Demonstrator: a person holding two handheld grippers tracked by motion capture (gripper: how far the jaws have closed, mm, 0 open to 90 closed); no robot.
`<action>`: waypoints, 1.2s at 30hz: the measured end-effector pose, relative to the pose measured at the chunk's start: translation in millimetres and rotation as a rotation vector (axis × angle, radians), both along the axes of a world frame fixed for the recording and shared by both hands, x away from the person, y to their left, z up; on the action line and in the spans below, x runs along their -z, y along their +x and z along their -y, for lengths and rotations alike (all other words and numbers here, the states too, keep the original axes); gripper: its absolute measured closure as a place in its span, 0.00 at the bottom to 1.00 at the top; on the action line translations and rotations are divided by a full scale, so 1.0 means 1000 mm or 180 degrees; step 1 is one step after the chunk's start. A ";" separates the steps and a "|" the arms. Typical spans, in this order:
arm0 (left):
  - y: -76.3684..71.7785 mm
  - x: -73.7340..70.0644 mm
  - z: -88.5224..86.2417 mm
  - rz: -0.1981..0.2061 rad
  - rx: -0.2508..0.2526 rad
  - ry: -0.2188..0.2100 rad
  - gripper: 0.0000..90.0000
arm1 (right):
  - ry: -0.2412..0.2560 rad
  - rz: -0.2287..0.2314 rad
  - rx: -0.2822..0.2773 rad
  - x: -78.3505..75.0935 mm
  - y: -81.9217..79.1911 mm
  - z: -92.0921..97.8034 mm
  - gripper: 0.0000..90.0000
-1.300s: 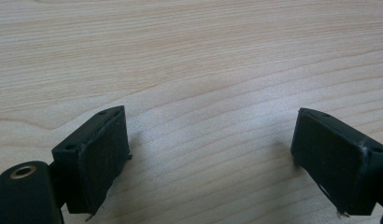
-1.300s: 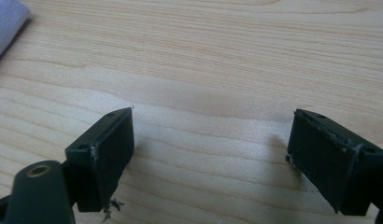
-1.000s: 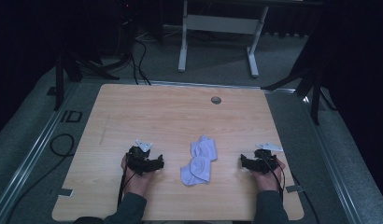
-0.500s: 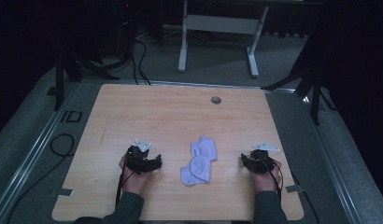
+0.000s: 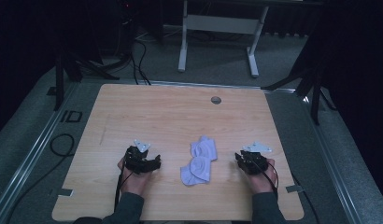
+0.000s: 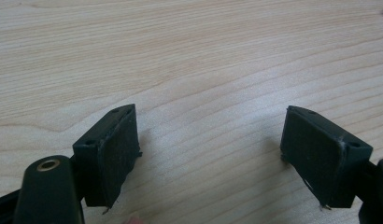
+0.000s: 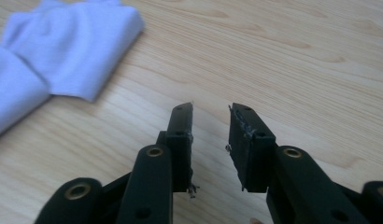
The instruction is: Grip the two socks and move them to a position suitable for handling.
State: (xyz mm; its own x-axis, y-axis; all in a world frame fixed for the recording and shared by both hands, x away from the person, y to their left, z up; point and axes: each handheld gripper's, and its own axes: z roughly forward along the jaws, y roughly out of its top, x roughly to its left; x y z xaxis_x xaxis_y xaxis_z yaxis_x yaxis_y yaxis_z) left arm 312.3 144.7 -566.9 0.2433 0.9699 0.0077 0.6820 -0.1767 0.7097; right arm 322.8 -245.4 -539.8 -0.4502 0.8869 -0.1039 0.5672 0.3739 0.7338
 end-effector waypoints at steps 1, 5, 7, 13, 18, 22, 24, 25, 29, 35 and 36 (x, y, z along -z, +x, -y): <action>0.000 0.000 0.000 -0.0016 -0.0007 0.0010 0.22 | 0.0034 -0.0005 -0.0063 -0.002 -0.001 -0.003 0.79; 0.000 -0.001 0.001 -0.0019 -0.0019 0.0007 0.22 | 0.0102 -0.0011 -0.0178 -0.006 -0.004 -0.007 0.80; -0.001 -0.001 0.001 -0.0023 -0.0017 0.0005 0.23 | 0.0113 -0.0014 -0.0196 -0.007 -0.004 -0.009 0.80; -0.001 -0.002 0.001 -0.0032 -0.0024 0.0003 0.27 | 0.0131 -0.0033 -0.0412 -0.008 -0.009 -0.029 0.84; -0.002 -0.001 0.001 -0.0021 -0.0019 0.0002 0.27 | 0.0168 -0.0073 -0.0608 -0.010 -0.014 -0.039 0.91; -0.002 -0.001 0.001 -0.0017 -0.0023 0.0001 0.28 | 0.0122 -0.0094 -0.0821 -0.010 -0.019 -0.053 0.95; -0.003 -0.002 0.002 -0.0003 -0.0038 -0.0016 0.30 | 0.0134 -0.0128 -0.0930 -0.008 -0.022 -0.060 0.95; -0.004 -0.002 0.002 -0.0011 -0.0030 -0.0005 0.33 | 0.0119 -0.0135 -0.0988 -0.008 -0.023 -0.063 0.95; -0.005 -0.004 0.003 -0.0040 -0.0006 -0.0002 0.39 | 0.0020 -0.0270 -0.1204 -0.002 -0.028 -0.078 0.95; -0.007 -0.006 0.002 -0.0053 0.0012 -0.0008 0.49 | -0.0102 -0.0445 -0.1314 0.007 -0.030 -0.087 0.96; -0.008 -0.006 0.002 -0.0054 0.0011 -0.0017 0.52 | -0.0116 -0.0472 -0.1331 0.009 -0.031 -0.089 0.96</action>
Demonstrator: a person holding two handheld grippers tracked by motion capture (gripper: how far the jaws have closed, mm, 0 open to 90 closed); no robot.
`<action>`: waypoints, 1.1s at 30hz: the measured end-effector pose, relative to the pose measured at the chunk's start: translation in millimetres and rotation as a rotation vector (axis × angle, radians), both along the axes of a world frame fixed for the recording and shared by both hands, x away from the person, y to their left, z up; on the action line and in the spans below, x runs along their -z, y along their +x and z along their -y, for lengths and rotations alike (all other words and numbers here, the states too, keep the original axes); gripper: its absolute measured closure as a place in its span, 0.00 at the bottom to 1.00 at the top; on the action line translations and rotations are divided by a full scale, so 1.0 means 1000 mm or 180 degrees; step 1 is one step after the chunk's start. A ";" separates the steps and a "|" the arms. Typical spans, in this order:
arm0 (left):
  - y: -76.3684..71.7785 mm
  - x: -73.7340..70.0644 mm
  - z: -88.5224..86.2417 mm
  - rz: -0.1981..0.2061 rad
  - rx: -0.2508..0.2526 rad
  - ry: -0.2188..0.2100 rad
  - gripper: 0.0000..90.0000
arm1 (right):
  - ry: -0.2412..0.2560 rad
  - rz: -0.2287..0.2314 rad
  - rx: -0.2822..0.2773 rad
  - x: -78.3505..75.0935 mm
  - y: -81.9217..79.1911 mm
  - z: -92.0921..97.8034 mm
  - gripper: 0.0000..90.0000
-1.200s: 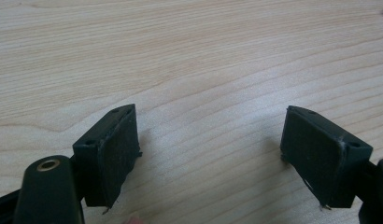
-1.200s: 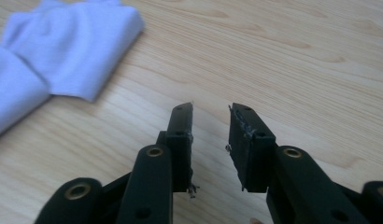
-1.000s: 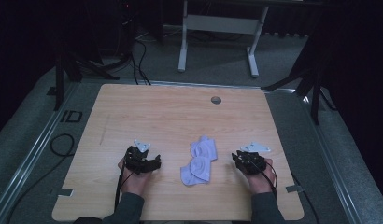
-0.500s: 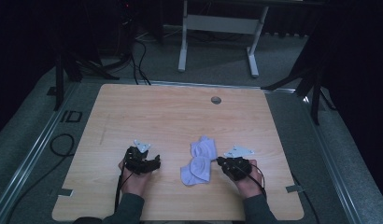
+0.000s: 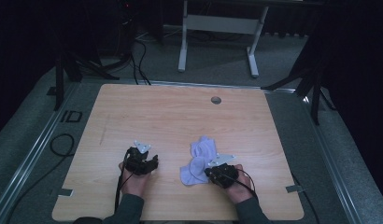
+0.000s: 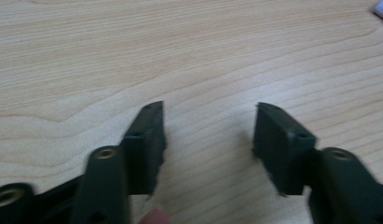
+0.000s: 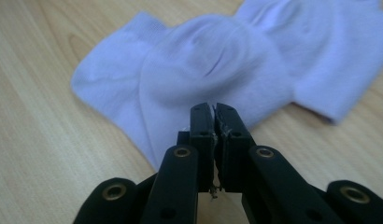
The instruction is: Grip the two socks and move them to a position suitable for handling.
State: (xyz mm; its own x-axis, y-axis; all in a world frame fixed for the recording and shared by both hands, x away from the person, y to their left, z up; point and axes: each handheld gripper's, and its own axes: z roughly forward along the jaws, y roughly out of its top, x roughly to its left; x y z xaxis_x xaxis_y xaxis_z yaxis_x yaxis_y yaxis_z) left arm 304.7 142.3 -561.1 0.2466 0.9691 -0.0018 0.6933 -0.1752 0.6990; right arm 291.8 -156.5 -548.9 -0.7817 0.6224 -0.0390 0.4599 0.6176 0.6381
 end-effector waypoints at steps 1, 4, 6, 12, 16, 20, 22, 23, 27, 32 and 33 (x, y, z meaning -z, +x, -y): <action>0.000 0.000 0.000 -0.0009 0.0023 -0.0028 0.56 | 0.0007 -0.0019 -0.0029 0.001 -0.001 -0.003 0.96; -0.001 -0.002 0.001 -0.0014 0.0135 -0.0174 0.58 | 0.0022 -0.0041 -0.0050 0.001 -0.001 -0.006 0.96; -0.002 -0.003 0.004 -0.0008 0.0219 -0.0187 0.60 | 0.0037 -0.0049 -0.0076 0.002 -0.003 -0.009 0.96; -0.009 -0.007 0.013 0.0005 0.0490 -0.0293 0.64 | 0.0098 -0.0081 -0.0056 0.003 -0.003 -0.014 0.96; -0.013 -0.010 0.019 0.0030 0.0650 -0.0361 0.70 | 0.0131 -0.0103 -0.0009 0.003 -0.003 -0.016 0.96; -0.016 -0.011 0.027 0.0042 0.0823 -0.0361 0.73 | 0.0171 -0.0133 0.0033 0.003 -0.003 -0.016 0.96; -0.018 -0.010 0.033 0.0037 0.0917 -0.0357 0.74 | 0.0171 -0.0132 0.0037 0.003 -0.003 -0.017 0.96; -0.019 -0.009 0.036 0.0038 0.0967 -0.0340 0.74 | 0.0171 -0.0130 0.0038 0.004 -0.003 -0.017 0.96; -0.025 -0.006 0.052 0.0023 0.1175 -0.0287 0.78 | 0.0188 -0.0138 0.0036 0.004 -0.002 -0.017 0.96; -0.027 -0.002 0.061 -0.0026 0.1282 -0.0245 0.83 | 0.0196 -0.0146 0.0044 0.004 -0.002 -0.016 0.96; -0.028 -0.001 0.062 -0.0021 0.1293 -0.0215 0.84 | 0.0196 -0.0144 0.0043 0.004 -0.002 -0.016 0.96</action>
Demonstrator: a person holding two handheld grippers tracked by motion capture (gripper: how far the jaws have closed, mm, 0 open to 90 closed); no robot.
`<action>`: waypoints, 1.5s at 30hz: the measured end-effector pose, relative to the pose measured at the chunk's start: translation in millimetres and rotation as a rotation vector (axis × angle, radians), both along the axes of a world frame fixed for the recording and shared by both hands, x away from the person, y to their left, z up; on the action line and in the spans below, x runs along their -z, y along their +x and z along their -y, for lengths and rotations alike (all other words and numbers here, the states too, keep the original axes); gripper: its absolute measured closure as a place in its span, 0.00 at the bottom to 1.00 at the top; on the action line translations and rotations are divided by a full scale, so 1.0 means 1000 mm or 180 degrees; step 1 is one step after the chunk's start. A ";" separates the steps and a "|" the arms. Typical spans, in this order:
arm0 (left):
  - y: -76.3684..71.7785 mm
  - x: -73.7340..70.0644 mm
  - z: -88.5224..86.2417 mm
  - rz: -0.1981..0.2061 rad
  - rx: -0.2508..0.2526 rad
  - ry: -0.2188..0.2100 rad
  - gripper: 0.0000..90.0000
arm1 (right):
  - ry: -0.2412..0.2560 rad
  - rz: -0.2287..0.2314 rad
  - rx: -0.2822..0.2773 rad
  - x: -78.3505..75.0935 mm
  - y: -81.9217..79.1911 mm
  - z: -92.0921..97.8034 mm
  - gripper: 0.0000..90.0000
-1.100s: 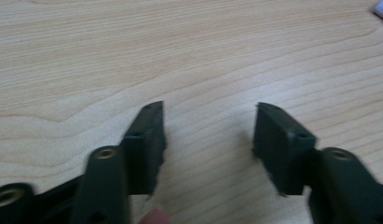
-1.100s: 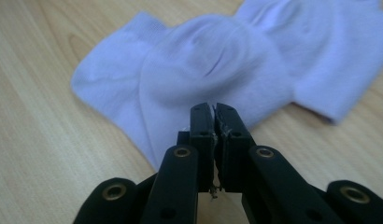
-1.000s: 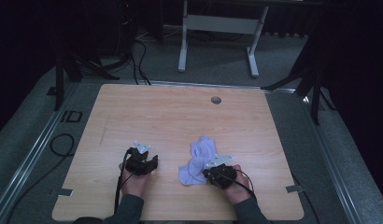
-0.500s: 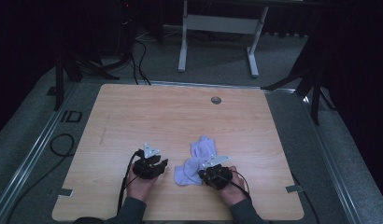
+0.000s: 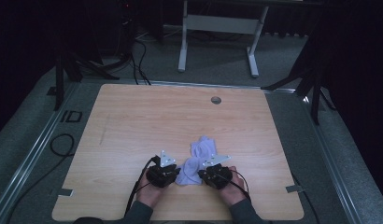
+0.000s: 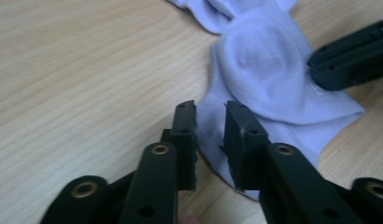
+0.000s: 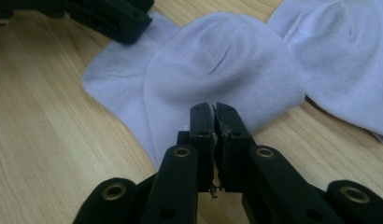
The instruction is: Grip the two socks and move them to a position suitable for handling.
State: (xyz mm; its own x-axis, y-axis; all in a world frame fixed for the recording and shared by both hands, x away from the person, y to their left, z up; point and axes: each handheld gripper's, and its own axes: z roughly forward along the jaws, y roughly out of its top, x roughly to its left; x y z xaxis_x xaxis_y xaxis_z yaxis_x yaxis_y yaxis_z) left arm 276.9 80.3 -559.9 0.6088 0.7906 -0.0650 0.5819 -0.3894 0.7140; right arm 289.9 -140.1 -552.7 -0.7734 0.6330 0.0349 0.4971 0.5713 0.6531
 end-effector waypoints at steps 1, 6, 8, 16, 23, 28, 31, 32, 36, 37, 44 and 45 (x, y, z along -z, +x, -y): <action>0.000 0.000 0.001 -0.0003 0.0013 0.0008 0.86 | 0.0000 0.0004 -0.0002 0.000 0.000 0.000 0.96; 0.000 0.001 0.001 0.0029 0.0010 0.0074 0.92 | -0.0002 0.0003 0.0006 0.000 0.000 0.000 0.96; 0.000 0.001 0.002 0.0045 0.0000 0.0101 0.92 | -0.0003 0.0001 0.0006 0.000 0.000 0.000 0.96; 0.000 0.001 0.001 0.0053 0.0012 0.0102 0.94 | -0.0037 -0.0007 0.0024 -0.001 0.000 -0.001 0.96; -0.001 0.002 0.001 0.0072 0.0000 0.0076 0.95 | -0.0098 0.0132 0.0022 -0.014 -0.002 -0.012 0.95; -0.002 0.002 0.002 0.0100 -0.0002 0.0094 0.95 | -0.0094 0.0214 -0.0092 -0.027 0.003 -0.024 0.93; -0.002 0.003 0.001 0.0102 0.0003 0.0092 0.95 | -0.0119 0.0200 -0.0136 -0.029 0.012 -0.034 0.91; -0.002 0.003 0.001 0.0103 0.0008 0.0093 0.95 | -0.0122 0.0196 -0.0148 -0.029 0.015 -0.037 0.91; -0.002 0.003 0.002 0.0128 0.0007 0.0108 0.95 | -0.0089 0.0152 -0.0164 -0.031 0.026 -0.048 0.88; -0.003 0.003 0.003 0.0144 0.0005 0.0126 0.95 | -0.0085 0.0119 -0.0139 -0.031 0.029 -0.050 0.88; -0.005 0.003 0.005 0.0199 0.0013 0.0213 0.95 | -0.0053 0.0030 -0.0051 -0.026 0.042 -0.059 0.74; -0.005 0.003 0.005 0.0200 0.0011 0.0218 0.95 | -0.0058 0.0020 -0.0029 -0.025 0.043 -0.060 0.71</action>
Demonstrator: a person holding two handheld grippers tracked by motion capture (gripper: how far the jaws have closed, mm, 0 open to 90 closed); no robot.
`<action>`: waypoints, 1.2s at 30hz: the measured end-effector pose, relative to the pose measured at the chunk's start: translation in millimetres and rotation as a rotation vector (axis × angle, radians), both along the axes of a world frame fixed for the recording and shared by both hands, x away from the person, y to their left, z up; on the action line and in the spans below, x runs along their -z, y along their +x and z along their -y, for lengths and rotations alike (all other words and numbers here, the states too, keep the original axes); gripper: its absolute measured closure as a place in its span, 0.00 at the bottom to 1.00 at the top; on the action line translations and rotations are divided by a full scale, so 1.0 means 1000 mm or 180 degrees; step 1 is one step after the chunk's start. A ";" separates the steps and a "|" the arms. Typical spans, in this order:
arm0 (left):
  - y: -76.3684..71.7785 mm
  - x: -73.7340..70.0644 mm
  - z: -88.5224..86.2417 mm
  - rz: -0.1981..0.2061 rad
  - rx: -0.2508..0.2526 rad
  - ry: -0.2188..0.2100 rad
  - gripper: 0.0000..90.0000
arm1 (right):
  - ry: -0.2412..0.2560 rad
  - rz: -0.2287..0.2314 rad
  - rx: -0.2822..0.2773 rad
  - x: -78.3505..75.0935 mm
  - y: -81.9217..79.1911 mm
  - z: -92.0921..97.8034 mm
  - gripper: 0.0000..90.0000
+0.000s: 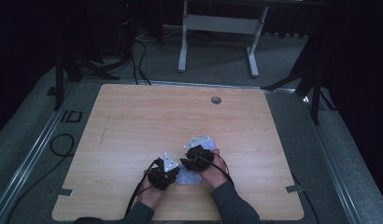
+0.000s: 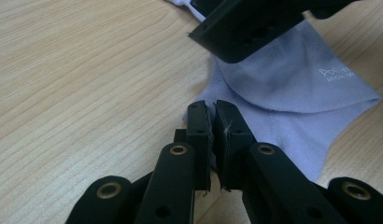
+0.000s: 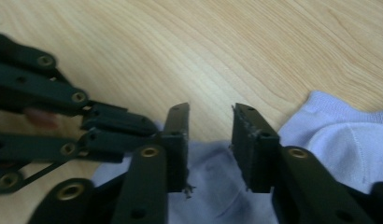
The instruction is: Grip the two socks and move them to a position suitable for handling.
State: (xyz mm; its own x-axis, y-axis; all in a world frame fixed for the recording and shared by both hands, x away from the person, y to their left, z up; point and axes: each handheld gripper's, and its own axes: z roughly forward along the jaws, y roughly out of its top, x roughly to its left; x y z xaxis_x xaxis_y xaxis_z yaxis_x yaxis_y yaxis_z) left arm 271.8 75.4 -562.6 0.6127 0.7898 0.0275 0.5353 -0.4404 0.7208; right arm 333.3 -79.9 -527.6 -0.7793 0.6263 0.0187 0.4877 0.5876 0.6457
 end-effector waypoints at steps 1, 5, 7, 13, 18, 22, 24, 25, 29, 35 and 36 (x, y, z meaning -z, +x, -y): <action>0.000 0.000 0.000 -0.0004 -0.0004 -0.0001 0.95 | -0.0021 -0.0014 0.0012 0.001 0.002 -0.001 0.69; 0.000 0.000 0.000 -0.0008 -0.0010 -0.0016 0.95 | -0.0131 -0.0152 0.0042 0.009 0.008 -0.002 0.67; 0.000 0.000 0.000 -0.0005 -0.0011 -0.0009 0.95 | -0.0173 -0.0182 0.0019 0.011 0.009 -0.002 0.69; -0.001 0.000 0.001 0.0002 -0.0024 0.0003 0.95 | -0.0216 -0.0218 -0.0065 0.010 0.007 -0.003 0.86; -0.001 0.000 0.001 -0.0003 -0.0021 0.0017 0.95 | -0.0242 -0.0186 -0.0092 0.007 0.005 -0.003 0.94; -0.001 0.000 0.001 -0.0003 -0.0020 0.0023 0.95 | -0.0177 -0.0117 -0.0124 -0.001 0.000 -0.001 0.95; -0.001 0.000 0.001 -0.0003 -0.0019 0.0023 0.95 | -0.0154 -0.0107 -0.0128 -0.003 -0.001 -0.001 0.95; -0.001 0.000 0.001 -0.0002 -0.0016 0.0027 0.95 | -0.0126 -0.0082 -0.0126 -0.006 -0.002 0.001 0.95; -0.001 0.000 0.001 -0.0002 -0.0026 0.0012 0.95 | -0.0074 -0.0058 -0.0127 -0.011 -0.005 0.005 0.94; -0.001 0.000 0.001 0.0003 -0.0038 -0.0002 0.95 | 0.0005 -0.0002 -0.0159 -0.019 -0.011 0.014 0.94; -0.001 0.000 0.001 0.0004 -0.0039 -0.0002 0.95 | 0.0010 0.0015 -0.0170 -0.020 -0.012 0.016 0.94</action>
State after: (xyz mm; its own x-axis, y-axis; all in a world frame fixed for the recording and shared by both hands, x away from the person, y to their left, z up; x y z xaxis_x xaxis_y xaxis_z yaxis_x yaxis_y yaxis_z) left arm 271.2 74.2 -562.7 0.6031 0.7972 0.0276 0.5397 -0.4333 0.7218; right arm 321.7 -96.3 -508.1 -0.8117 0.5839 0.0169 0.4527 0.6106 0.6498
